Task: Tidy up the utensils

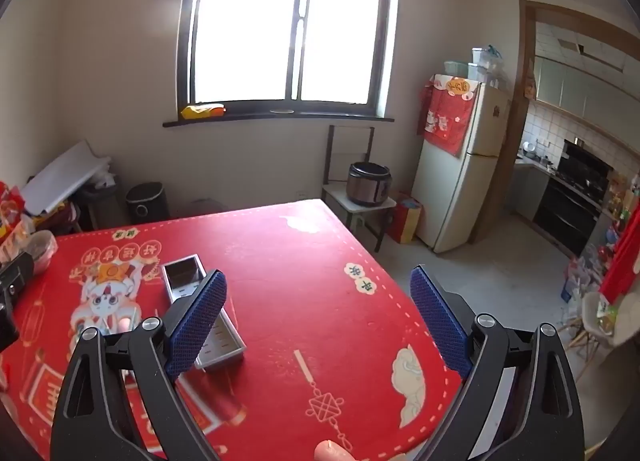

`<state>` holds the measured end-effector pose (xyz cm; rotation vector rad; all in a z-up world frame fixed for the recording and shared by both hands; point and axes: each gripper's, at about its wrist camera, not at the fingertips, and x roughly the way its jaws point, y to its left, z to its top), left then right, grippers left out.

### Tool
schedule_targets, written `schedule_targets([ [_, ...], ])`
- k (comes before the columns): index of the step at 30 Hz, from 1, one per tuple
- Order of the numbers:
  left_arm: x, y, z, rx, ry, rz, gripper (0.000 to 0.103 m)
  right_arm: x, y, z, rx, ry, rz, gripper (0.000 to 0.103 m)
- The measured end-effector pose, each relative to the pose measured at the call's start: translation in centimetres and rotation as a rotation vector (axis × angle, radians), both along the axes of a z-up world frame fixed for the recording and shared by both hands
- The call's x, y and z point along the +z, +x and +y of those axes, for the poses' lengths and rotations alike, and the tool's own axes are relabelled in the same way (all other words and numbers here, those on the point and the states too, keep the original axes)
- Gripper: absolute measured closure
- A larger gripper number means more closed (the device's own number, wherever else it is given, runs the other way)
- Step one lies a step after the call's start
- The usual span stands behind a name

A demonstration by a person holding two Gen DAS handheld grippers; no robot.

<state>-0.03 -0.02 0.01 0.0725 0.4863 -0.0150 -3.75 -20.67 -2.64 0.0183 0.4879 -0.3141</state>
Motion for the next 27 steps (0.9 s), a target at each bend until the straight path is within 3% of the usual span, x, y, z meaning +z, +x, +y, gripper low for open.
schedule_targets([
  [27,0.33,0.29,0.21,0.015,0.004,-0.002,0.005,0.11,0.19,0.11,0.005,-0.001,0.002,0.013],
])
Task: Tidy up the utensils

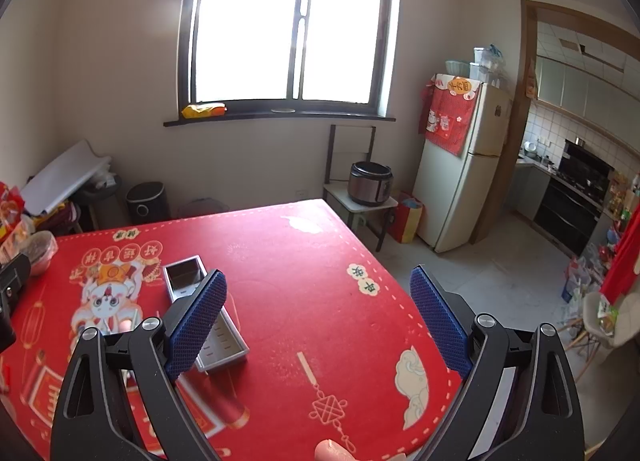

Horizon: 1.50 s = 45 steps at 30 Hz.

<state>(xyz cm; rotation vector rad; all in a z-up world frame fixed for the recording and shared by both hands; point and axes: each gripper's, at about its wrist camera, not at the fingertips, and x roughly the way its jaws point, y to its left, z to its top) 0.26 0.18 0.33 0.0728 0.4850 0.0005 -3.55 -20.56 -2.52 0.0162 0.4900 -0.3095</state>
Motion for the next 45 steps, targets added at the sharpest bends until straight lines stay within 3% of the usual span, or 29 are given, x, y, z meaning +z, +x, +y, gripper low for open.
schedule_targets([
  [45,-0.16,0.47,-0.26,-0.005,-0.001,0.003,0.005,-0.6,0.72,0.15,0.004,0.006,0.006,0.013],
])
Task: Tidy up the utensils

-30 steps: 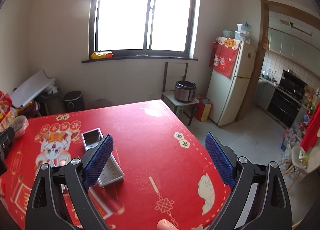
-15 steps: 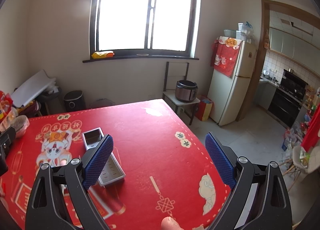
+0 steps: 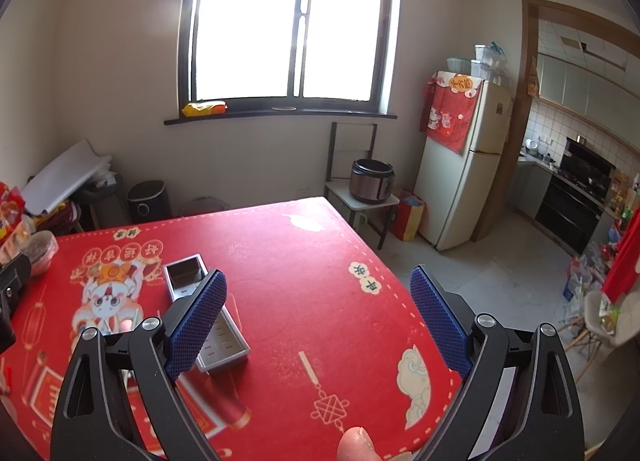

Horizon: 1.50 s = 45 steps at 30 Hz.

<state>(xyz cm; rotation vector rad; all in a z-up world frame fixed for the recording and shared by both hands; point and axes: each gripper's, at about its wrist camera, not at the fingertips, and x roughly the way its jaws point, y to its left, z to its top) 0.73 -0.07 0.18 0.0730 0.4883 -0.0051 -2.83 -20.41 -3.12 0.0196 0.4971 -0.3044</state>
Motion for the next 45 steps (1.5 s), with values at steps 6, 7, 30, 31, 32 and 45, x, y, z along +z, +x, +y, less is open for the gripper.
schedule_targets([
  [6,-0.2,0.0,-0.1,-0.005,-0.013,0.004,0.005,0.0,-0.2,-0.2,-0.004,0.001,-0.002,0.013],
  [7,-0.3,-0.1,-0.1,-0.005,-0.014,0.004,0.005,0.0,-0.3,-0.2,-0.005,0.002,-0.003,0.013],
  [30,0.4,-2.5,1.5,0.075,-0.137,-0.047,0.005,-1.1,1.4,-0.2,0.132,0.074,0.04,0.013],
  [31,0.4,-2.7,1.5,0.087,-0.143,-0.047,0.005,-1.1,1.6,-0.3,0.147,0.074,0.045,0.013],
  [32,0.4,-2.8,1.6,0.106,-0.146,-0.044,0.005,-1.2,1.9,-0.2,0.162,0.073,0.051,0.013],
  [45,-2.6,-4.6,5.3,0.394,-0.142,0.033,0.005,-4.0,6.4,0.6,0.48,0.108,0.129,0.013],
])
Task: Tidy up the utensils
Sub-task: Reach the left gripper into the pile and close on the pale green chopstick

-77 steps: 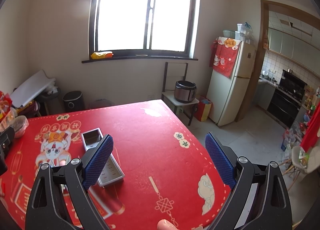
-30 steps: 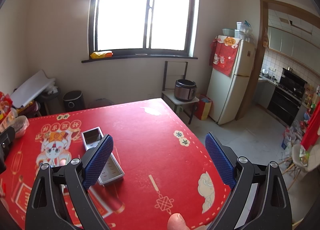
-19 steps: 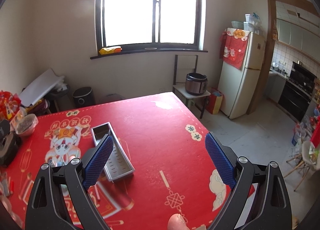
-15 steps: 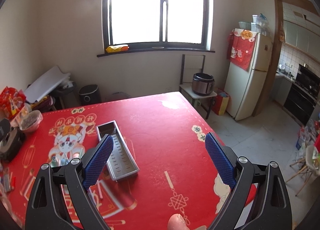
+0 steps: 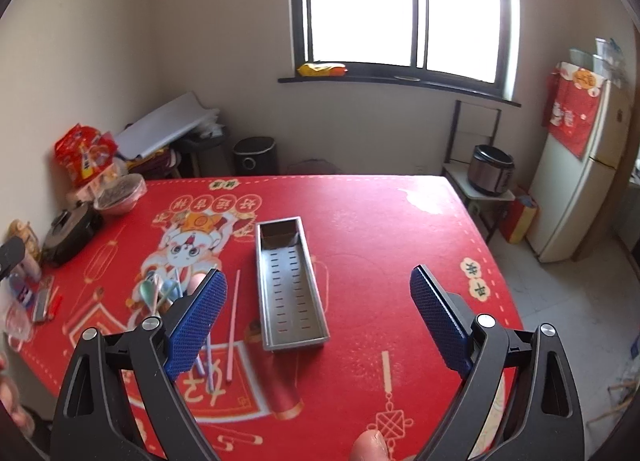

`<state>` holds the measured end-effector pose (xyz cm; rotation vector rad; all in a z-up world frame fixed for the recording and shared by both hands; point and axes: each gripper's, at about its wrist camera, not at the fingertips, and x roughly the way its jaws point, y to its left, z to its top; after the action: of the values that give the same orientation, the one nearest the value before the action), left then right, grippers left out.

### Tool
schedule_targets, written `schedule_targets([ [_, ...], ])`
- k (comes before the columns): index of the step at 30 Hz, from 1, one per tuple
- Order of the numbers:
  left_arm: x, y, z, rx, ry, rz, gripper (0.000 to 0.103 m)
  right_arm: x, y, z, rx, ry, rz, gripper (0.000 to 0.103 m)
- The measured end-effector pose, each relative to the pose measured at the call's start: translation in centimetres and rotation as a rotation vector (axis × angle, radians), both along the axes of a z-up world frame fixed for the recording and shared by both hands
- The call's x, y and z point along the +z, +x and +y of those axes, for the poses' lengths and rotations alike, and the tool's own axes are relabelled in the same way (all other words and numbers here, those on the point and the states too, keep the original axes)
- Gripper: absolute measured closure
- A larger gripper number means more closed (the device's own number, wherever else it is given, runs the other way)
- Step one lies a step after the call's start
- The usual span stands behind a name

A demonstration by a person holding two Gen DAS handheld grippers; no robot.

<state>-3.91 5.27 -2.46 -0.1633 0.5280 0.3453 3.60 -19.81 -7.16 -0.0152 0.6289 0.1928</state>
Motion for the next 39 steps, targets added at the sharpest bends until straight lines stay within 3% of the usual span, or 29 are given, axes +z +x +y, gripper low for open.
schedule_targets([
  [4,-1.8,-1.0,2.1,0.058,-0.031,0.015,0.005,-2.2,1.8,0.8,0.1,0.022,0.047,0.013],
  [7,-3.7,-1.1,3.7,0.114,-0.016,0.086,0.005,-3.9,2.7,2.0,0.168,0.026,0.066,0.013],
  [12,-8.1,-1.1,6.1,0.081,0.029,0.176,0.005,-6.3,3.7,4.6,0.225,0.025,0.099,0.013],
  [16,-12.2,0.4,8.4,-0.022,-0.014,0.241,0.006,-8.2,4.1,6.3,0.209,0.094,0.131,0.013],
  [18,-14.1,1.5,9.7,-0.069,-0.067,0.27,0.009,-9.1,4.3,7.4,0.189,0.075,0.163,0.013],
  [20,-16.1,3.0,11.0,-0.124,-0.111,0.314,0.026,-10.0,4.5,8.6,0.199,0.035,0.204,0.013],
  [23,-18.7,5.5,12.2,-0.217,-0.158,0.373,0.041,-11.2,4.7,10.2,0.197,-0.017,0.258,0.013],
  [27,-21.4,8.6,11.9,-0.39,-0.133,0.435,0.046,-12.1,4.9,11.5,0.193,-0.024,0.308,0.013],
  [31,-22.9,10.0,10.9,-0.54,-0.063,0.439,0.048,-12.6,5.0,12.1,0.159,-0.02,0.327,0.013],
  [39,-25.3,12.3,12.9,-0.593,-0.148,0.484,0.048,-13.0,4.6,12.4,0.068,-0.02,0.34,0.013],
])
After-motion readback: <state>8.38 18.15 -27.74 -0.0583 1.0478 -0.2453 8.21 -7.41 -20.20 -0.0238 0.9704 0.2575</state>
